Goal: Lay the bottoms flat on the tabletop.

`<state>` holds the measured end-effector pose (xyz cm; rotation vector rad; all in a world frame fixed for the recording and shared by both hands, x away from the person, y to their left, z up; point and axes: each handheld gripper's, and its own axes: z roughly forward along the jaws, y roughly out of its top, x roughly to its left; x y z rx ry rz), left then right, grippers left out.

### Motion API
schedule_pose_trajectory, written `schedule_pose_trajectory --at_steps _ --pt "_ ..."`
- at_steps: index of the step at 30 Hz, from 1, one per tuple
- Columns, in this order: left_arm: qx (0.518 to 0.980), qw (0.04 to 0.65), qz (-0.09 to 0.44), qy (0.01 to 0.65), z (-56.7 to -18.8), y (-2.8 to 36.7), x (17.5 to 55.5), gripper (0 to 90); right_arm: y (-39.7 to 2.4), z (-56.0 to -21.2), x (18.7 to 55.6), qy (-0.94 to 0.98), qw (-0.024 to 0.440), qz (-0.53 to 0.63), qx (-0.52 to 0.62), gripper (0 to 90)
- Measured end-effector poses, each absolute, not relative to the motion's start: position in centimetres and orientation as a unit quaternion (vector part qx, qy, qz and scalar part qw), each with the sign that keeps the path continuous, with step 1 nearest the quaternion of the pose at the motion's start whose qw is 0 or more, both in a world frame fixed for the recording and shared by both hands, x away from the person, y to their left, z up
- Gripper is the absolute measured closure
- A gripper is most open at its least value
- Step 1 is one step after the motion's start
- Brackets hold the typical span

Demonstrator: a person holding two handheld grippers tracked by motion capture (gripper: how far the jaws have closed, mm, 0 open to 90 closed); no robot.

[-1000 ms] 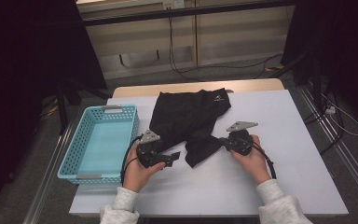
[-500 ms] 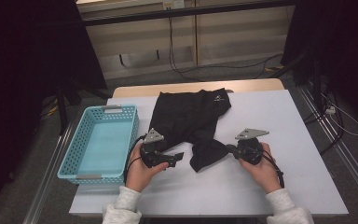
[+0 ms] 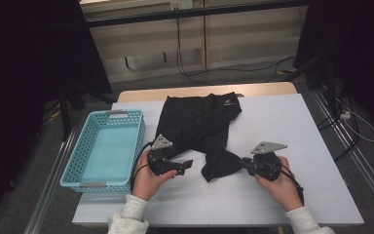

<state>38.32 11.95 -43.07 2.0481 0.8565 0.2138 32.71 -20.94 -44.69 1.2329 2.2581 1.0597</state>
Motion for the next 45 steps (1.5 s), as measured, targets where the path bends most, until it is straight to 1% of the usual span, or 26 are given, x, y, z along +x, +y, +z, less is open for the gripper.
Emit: schedule_pose_trajectory --at_steps 2,6,12,15,17,18,19,21,22,23,27,34,41,45 --pt "0.825 0.439 0.086 0.345 -43.1 12.0 38.3 12.9 -20.2 -44.4 32.6 0.802 0.184 0.379 0.424 69.0" --pt "0.825 0.436 0.087 0.348 -43.3 12.2 38.2 13.0 -18.3 -44.0 32.7 0.808 0.187 0.386 0.403 60.2" --pt "0.826 0.433 0.09 0.349 -43.3 12.6 38.0 13.0 -14.5 -44.1 32.5 0.83 0.171 0.392 0.358 59.1" --pt "0.826 0.433 0.091 0.35 -43.4 12.6 38.0 13.0 -12.9 -44.3 32.4 0.838 0.169 0.391 0.341 55.6" --pt "0.827 0.43 0.089 0.351 -43.5 12.5 38.0 13.0 -12.1 -44.7 32.6 0.844 0.172 0.381 0.337 55.4" --pt "0.828 0.429 0.089 0.35 -43.6 12.5 38.0 13.0 -11.7 -45.1 32.8 0.847 0.172 0.371 0.339 55.8" --pt "0.828 0.428 0.088 0.351 -43.6 12.4 38.1 13.0 -11.4 -45.4 33.0 0.85 0.17 0.362 0.343 59.9" --pt "0.828 0.429 0.088 0.349 -43.6 12.3 38.1 13.0 -11.3 -45.9 33.2 0.85 0.176 0.351 0.35 72.8" --pt "0.828 0.429 0.087 0.351 -43.6 12.2 38.1 13.0 -11.4 -45.9 33.3 0.85 0.174 0.354 0.349 83.6" --pt "0.829 0.428 0.087 0.349 -43.5 12.2 38.1 13.0 -11.6 -45.8 33.4 0.849 0.179 0.35 0.353 87.5" --pt "0.827 0.432 0.086 0.349 -43.4 12.2 38.1 13.1 -12.6 -44.9 33.3 0.84 0.167 0.374 0.356 88.9" --pt "0.827 0.436 0.084 0.345 -43.2 11.9 38.1 13.1 -15.4 -41.8 31.9 0.818 0.184 0.412 0.357 88.9" --pt "0.828 0.437 0.084 0.341 -43.1 11.5 38.2 13.4 -18.0 -40.9 31.6 0.793 0.195 0.431 0.384 88.9" --pt "0.832 0.432 0.081 0.34 -43.4 11.5 38.3 13.4 -19.4 -40.7 31.8 0.784 0.209 0.431 0.395 88.9"
